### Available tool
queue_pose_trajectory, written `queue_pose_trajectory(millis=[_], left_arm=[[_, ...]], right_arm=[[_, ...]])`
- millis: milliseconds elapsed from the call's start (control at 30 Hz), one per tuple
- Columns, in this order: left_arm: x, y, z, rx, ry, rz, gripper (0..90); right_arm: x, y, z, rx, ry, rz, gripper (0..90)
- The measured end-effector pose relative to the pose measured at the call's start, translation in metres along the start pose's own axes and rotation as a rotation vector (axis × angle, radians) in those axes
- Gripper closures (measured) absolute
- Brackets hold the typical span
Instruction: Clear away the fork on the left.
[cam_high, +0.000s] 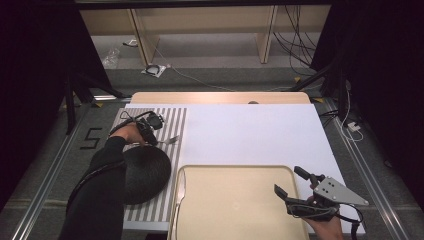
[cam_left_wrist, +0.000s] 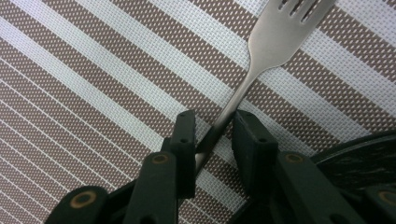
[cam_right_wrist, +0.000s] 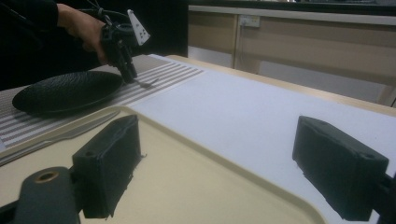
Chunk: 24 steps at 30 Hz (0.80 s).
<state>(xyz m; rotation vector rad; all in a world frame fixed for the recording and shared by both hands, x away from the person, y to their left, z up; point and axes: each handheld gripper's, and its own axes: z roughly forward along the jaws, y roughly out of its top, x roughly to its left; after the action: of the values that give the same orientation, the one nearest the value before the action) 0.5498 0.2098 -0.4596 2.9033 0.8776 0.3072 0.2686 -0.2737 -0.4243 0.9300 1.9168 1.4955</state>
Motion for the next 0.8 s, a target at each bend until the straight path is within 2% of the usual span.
queue_pose_trajectory(millis=[333,633,800], left_arm=[[-0.0019,-0.0001,0.0001,-0.002,-0.014,-0.008,79.2],[-0.0050,0.0023,0.0002,0.013,-0.003,0.004,83.2],[-0.0041,0.0012,-0.0001,0.004,-0.009,-0.012,83.8]], right_arm=[[0.0000,0.0002,-0.0004,0.010,-0.003,-0.004,16.2],[0.0002,0.0002,-0.0005,0.010,-0.003,-0.002,16.3],[0.0000,-0.0001,0.0002,0.003,-0.002,0.000,16.2]])
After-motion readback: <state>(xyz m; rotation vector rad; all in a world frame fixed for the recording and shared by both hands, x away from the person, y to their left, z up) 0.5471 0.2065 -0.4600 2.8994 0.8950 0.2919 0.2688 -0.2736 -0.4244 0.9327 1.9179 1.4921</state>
